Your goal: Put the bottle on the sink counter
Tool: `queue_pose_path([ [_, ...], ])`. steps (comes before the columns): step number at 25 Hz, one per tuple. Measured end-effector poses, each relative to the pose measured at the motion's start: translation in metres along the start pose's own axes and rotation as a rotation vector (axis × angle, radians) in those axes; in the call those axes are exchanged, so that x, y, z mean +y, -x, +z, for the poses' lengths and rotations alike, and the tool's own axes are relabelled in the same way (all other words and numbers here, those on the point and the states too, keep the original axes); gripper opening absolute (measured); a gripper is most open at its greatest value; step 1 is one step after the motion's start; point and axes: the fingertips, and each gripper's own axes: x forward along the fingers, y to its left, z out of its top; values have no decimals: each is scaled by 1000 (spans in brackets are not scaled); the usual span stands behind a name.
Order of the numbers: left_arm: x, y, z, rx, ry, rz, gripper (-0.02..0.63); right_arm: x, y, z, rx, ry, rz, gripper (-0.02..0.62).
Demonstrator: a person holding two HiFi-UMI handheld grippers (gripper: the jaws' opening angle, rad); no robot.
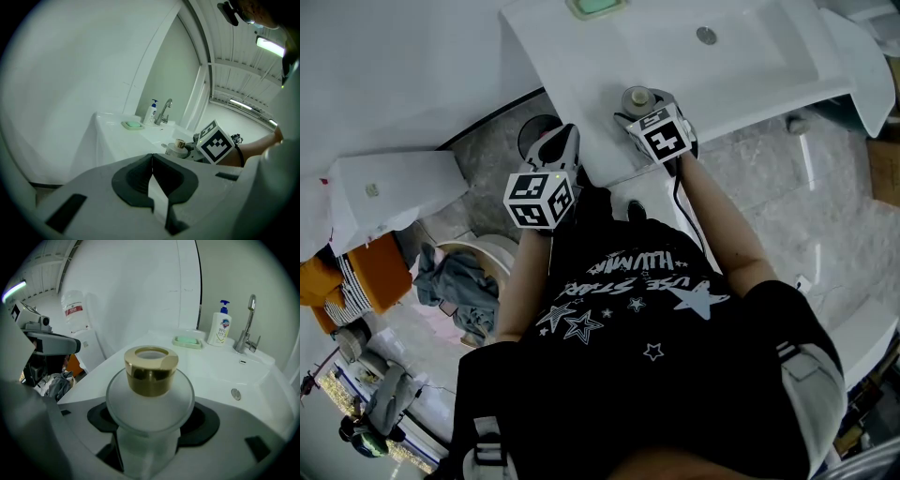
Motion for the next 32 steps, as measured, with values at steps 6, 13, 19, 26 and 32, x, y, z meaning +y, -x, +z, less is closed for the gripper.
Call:
queue_pose_path([
  [6, 1, 4, -5, -1, 0, 1, 9, 2, -4, -7, 35, 40, -23, 325],
  [13, 0, 12, -5, -7, 3, 9, 9, 1, -3, -8, 39, 29, -28, 324],
  [19, -3, 18, -5, -13, 3, 10, 9, 4, 4, -7, 6, 13, -30, 324],
  [26, -22, 25, -2, -31, -15, 16, 9, 3, 26, -14, -15, 3, -31, 325],
  [32, -43, 33, -1, -60, -27, 34, 9, -5, 57, -20, -62, -30, -48, 324],
])
